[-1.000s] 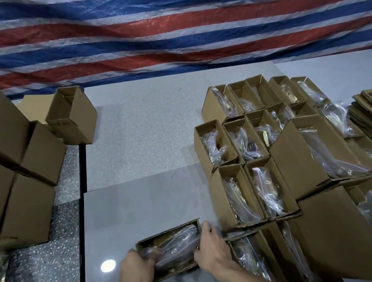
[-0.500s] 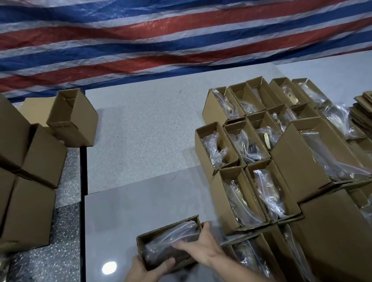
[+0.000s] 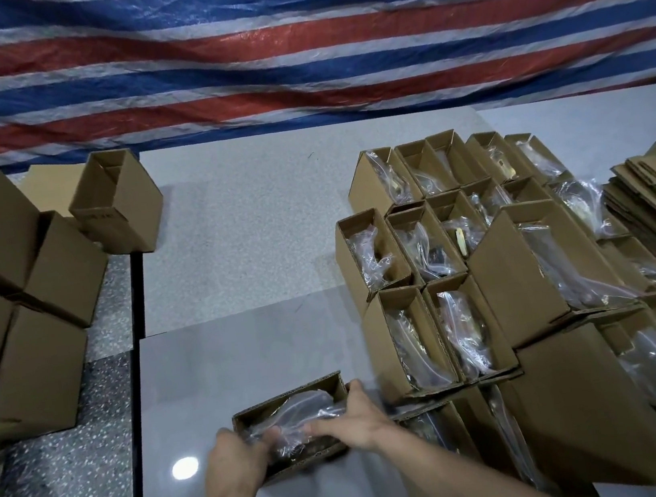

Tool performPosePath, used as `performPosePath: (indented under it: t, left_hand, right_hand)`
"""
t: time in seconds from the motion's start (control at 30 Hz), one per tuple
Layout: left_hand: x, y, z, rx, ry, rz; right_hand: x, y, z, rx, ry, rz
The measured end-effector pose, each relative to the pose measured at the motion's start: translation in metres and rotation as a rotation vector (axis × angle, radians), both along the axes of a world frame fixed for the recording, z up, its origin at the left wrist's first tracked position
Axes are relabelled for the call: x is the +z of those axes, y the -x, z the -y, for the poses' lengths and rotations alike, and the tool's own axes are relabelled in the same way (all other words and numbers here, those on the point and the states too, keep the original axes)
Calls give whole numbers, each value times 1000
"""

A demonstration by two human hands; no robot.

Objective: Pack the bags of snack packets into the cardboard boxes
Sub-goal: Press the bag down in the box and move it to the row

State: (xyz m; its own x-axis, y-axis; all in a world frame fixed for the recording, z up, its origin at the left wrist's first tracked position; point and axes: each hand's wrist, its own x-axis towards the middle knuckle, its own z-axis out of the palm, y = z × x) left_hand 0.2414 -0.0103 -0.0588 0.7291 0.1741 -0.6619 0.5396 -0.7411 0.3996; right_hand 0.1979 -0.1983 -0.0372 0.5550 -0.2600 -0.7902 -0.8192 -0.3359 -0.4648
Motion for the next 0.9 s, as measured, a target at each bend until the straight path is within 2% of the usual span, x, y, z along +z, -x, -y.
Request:
performPosePath:
  t: [0.3, 0.37, 0.5, 0.6, 0.67, 0.73, 0.8, 0.9]
  left_hand:
    - [-5, -12, -10, -106, 210, -31]
    - [-3, -8, -7, -136, 156, -21]
    - [6, 4, 5, -136, -74, 63]
    - [9, 9, 12, -153, -154, 102]
    - [8, 7, 11, -163, -142, 91]
    - [11, 1, 6, -153, -17, 47]
    - [14, -4, -6, -39, 230, -38]
    - [19, 0, -27, 83, 406, -273]
  right_hand:
    - [-3, -4, 3, -12, 66, -1]
    - [-6, -4, 3, -14, 79, 4]
    - [-11, -3, -1, 36, 146, 17]
    - [-8, -3, 4, 91, 31, -43]
    - [-4, -5, 12, 90, -26, -60]
    - [-5, -4, 20, 68, -31, -42]
    - [-9, -1, 20, 34, 1, -6]
    - [-19, 4, 9, -34, 65, 56]
